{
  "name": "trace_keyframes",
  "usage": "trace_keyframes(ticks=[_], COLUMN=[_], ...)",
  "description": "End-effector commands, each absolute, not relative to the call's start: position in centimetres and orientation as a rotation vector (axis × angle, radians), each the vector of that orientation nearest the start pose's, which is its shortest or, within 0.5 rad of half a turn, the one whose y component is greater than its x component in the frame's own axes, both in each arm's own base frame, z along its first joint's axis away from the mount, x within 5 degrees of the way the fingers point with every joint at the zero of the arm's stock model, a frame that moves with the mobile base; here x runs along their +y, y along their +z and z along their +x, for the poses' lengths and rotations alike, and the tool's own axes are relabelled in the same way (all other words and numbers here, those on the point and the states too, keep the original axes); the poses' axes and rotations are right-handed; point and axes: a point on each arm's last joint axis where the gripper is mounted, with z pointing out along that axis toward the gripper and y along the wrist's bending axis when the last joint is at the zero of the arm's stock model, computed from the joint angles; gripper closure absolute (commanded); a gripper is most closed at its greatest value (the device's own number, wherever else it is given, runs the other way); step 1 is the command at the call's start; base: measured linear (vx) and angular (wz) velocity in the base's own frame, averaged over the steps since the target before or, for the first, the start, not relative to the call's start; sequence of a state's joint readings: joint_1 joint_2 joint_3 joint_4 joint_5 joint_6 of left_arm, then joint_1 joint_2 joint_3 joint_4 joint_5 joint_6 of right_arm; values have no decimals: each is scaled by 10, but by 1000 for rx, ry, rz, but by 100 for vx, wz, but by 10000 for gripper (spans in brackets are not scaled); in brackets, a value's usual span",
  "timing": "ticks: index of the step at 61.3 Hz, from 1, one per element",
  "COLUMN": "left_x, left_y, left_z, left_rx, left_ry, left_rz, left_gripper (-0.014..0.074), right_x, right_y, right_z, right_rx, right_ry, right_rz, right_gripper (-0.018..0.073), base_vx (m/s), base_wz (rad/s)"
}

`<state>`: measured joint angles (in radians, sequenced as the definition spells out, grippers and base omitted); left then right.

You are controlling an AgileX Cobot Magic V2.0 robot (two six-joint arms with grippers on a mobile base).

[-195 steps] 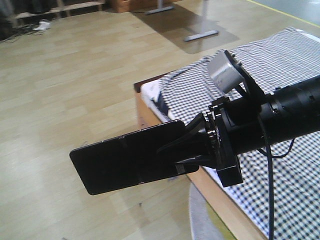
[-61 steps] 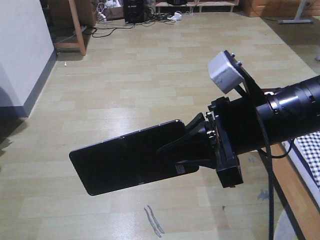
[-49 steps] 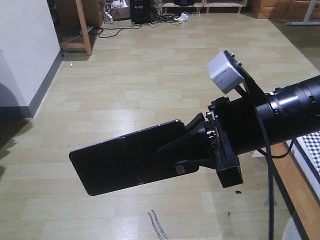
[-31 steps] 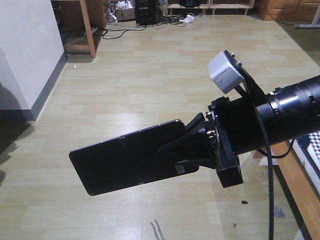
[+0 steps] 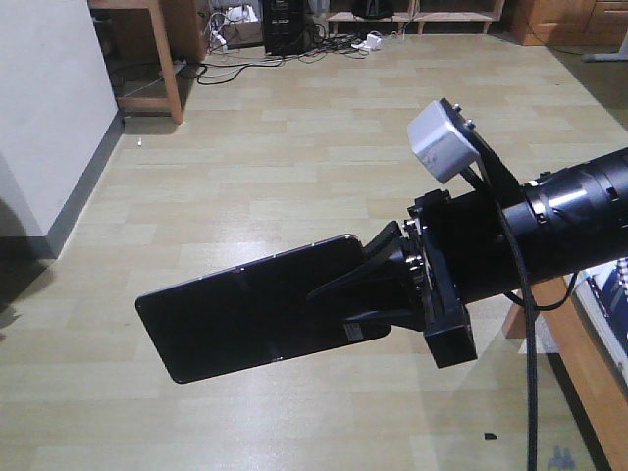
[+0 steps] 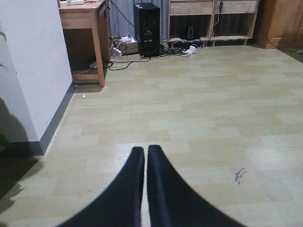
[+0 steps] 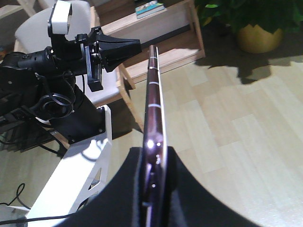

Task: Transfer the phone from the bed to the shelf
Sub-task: 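Drive across the room carrying the phone in the right gripper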

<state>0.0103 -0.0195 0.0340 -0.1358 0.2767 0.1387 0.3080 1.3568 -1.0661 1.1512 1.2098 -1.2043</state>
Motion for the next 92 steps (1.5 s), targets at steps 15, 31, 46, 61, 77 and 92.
trace_keyframes(ticks=[15,31,46,61,77,92], left_x=[-2,-2,-2,-2,-2,-2], left_y=[184,184,184,184,184,184], left_z=[55,55,55,55,55,55], left_rx=[1697,1697,1697,1697,1697,1697], left_ry=[-25,-25,-25,-25,-25,-25], left_rz=[9,9,9,9,9,9], left_gripper=[596,596,596,596,596,596], right_x=[152,152,152,152,152,152], right_y=[361,361,361,361,361,361], right_z=[204,204,204,204,204,204], right_rx=[1786,1786,1786,1786,1786,1786], right_ry=[1299,1299,1299,1299,1299,1299], right_rz=[-1249,-1249,-1249,-1249,-1249,-1249], right_gripper=[564,564,564,564,564,564], base_vx=[29,32,36,39,41,40], base_wz=[-5,-4,-1,4,4,0])
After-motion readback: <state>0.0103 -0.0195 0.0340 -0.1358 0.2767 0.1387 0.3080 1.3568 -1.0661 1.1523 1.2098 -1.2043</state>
